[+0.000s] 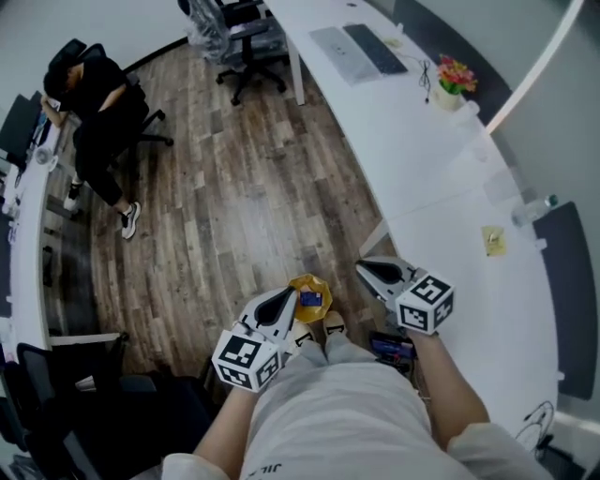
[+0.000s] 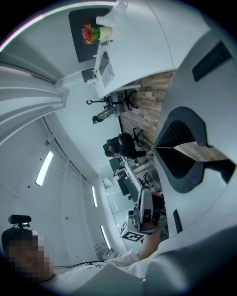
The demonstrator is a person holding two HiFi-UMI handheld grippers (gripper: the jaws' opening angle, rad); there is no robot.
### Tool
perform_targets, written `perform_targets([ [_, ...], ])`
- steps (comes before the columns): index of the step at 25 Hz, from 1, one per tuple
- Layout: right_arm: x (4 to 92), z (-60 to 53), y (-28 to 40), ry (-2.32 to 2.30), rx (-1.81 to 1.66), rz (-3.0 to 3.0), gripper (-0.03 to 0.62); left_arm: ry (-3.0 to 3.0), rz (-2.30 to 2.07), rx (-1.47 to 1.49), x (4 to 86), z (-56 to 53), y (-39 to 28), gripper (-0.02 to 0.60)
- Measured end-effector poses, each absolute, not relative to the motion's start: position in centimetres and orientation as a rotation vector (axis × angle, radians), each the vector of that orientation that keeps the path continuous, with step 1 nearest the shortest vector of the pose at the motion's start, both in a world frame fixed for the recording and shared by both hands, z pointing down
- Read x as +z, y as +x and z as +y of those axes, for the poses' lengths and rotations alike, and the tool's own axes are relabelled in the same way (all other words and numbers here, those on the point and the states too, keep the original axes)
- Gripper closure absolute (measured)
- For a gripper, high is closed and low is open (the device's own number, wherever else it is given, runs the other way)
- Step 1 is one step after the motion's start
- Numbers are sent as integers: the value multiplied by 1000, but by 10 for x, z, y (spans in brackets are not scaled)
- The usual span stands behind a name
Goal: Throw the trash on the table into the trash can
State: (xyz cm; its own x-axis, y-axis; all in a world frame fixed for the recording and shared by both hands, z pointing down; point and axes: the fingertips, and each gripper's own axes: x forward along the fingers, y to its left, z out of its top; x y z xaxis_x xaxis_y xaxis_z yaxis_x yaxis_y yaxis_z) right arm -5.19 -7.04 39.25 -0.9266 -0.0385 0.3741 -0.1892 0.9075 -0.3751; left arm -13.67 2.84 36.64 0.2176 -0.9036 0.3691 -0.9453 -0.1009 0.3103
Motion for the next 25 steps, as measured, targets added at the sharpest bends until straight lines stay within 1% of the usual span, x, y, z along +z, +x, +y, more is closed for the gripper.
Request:
perform_targets([
  [6,389,-96,31,495,611,-2682,560,2188,-1505,158,367,-11,-92,581],
  [13,388,-105,165,960,622,-2576,560,2384,-1198,178,366,-61,-1,580],
  [16,388,-106,213,1098,647,-2537,560,2442,-1114,182,358,-76,33,581],
  [20,390,-109,253,1224,660,-2513,560,2485,-1043,188,353,-87,63,580],
  [25,394,-130,277,1260,643,-2497,560,2485,-1019,203,352,-101,84,581],
])
